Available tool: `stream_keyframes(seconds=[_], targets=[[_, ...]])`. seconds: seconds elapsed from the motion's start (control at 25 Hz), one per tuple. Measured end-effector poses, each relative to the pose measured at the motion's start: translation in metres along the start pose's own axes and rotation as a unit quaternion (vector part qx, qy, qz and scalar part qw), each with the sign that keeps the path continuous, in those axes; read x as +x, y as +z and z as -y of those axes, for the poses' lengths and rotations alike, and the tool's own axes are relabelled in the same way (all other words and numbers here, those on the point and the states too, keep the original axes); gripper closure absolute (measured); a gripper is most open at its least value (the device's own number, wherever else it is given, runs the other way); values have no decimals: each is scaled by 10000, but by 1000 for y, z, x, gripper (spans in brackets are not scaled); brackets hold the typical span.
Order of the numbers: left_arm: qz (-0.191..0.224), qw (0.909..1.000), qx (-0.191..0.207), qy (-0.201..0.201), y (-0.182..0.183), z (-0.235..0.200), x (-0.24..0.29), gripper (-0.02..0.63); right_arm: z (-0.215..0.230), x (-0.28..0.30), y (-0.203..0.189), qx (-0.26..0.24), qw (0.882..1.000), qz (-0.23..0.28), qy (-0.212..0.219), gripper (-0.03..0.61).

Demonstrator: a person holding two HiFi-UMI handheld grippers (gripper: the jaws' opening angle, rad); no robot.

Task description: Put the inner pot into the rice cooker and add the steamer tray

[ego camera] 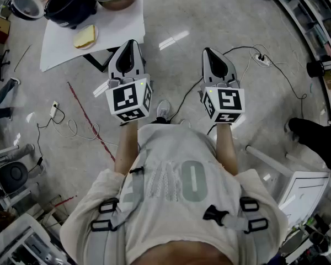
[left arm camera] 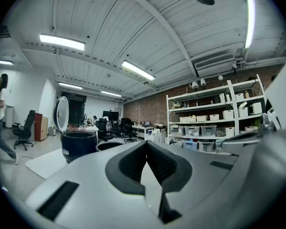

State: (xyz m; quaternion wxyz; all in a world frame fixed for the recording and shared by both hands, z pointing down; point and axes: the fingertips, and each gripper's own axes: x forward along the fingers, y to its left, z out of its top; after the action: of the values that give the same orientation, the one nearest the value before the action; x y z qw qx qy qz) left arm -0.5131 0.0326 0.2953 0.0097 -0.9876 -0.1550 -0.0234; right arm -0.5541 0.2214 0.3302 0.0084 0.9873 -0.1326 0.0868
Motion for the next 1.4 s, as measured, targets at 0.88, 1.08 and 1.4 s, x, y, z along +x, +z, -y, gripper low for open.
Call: stream_keyframes(seconds=[0.88, 1.08, 1.4], targets=[[243, 9985, -168, -452, 8, -63, 41, 594, -37, 53, -4, 488, 9988, -60, -37, 571], [332, 9975, -374, -499, 14, -94, 66, 594, -37, 65, -7, 306, 9986, -139, -415, 571], [389, 9966, -427, -587, 16, -100, 98, 594, -15, 90, -2, 360, 9972, -79, -650, 571]])
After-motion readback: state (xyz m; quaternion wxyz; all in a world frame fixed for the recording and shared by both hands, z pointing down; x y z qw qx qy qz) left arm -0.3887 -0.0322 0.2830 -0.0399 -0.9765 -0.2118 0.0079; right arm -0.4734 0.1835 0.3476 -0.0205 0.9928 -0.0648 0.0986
